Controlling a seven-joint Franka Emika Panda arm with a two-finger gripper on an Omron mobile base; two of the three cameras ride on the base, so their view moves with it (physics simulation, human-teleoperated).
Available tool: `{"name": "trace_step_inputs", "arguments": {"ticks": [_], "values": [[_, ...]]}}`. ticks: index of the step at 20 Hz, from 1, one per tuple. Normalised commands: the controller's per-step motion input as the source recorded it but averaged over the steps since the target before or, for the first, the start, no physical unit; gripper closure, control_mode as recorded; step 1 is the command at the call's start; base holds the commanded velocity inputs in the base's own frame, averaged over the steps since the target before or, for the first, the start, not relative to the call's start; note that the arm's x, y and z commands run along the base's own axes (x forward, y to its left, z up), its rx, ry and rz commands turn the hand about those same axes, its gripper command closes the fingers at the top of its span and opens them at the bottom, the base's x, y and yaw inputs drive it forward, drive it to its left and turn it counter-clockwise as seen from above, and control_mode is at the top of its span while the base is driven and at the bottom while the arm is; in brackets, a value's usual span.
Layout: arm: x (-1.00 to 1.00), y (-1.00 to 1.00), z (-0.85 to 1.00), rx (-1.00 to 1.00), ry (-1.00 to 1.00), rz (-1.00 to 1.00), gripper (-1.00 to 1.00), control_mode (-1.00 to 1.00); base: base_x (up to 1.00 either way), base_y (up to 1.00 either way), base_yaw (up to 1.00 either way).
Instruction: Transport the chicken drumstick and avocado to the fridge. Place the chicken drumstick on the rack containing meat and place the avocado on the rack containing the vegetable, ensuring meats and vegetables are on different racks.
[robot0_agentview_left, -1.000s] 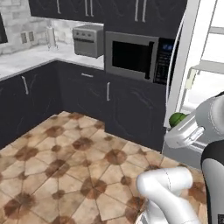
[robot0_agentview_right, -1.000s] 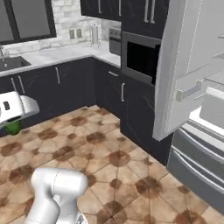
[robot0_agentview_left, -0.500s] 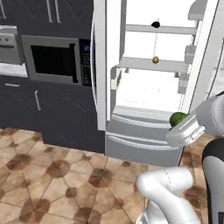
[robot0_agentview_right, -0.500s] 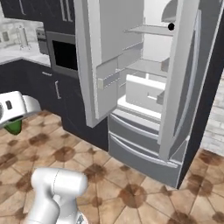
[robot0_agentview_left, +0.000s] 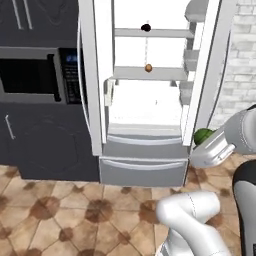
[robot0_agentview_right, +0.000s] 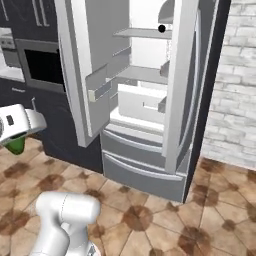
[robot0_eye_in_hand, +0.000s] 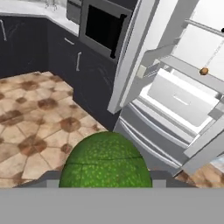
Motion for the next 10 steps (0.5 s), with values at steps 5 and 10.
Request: {"name": "trace_step_inputs", "arguments": {"ticks": [5,10], "values": [[0.00,0.00,0.00,0.00,0.00,0.00,1.00,1.00,0.07,-0.20,-0.61],[0.00,0.00,0.00,0.00,0.00,0.00,1.00,1.00,0.45,0.88,-0.38]]}}
